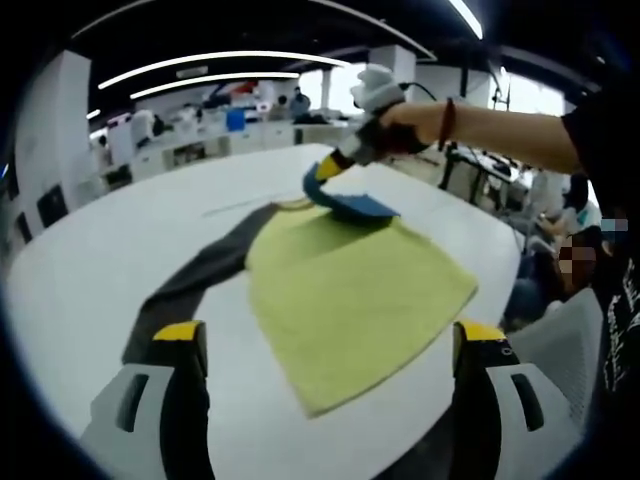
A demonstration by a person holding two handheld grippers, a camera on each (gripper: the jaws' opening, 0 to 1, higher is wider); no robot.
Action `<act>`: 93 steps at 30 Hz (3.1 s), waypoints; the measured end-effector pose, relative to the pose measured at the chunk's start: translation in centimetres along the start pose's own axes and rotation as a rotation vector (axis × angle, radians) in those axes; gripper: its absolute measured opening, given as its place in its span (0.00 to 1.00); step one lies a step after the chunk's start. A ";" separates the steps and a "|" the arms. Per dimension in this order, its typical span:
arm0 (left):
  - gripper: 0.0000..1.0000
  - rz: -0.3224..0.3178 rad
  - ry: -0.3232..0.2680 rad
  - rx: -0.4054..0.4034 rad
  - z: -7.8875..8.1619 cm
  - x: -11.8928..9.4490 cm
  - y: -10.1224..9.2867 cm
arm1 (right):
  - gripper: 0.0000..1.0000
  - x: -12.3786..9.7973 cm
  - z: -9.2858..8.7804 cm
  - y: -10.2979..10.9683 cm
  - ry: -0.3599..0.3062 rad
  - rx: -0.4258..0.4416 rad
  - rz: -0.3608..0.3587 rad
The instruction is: Fold the garment on the visible template until the final outline fits inside the template.
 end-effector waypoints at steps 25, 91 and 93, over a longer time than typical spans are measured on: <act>0.99 0.007 0.007 -0.016 -0.4 0.3 0.3 | 0.00 3.1 0.8 1.7 -0.011 -0.012 0.065; 0.99 0.066 -0.007 -0.021 0.7 0.6 1.5 | 0.45 6.9 -2.8 1.5 0.027 -0.106 0.060; 0.99 0.066 -0.009 -0.017 0.9 0.6 1.5 | 0.49 6.0 -2.8 1.2 0.023 -0.113 0.045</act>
Point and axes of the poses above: the point that each gripper's makers call its tool centre point, and the gripper's own axes: x roughly forward along the fingers, y roughly to its left, z roughly out of its top, the point moved 10 cm from there along -x, roughly backward along the fingers, and after that the axes turned 12 degrees about z, right-handed, at the moved point
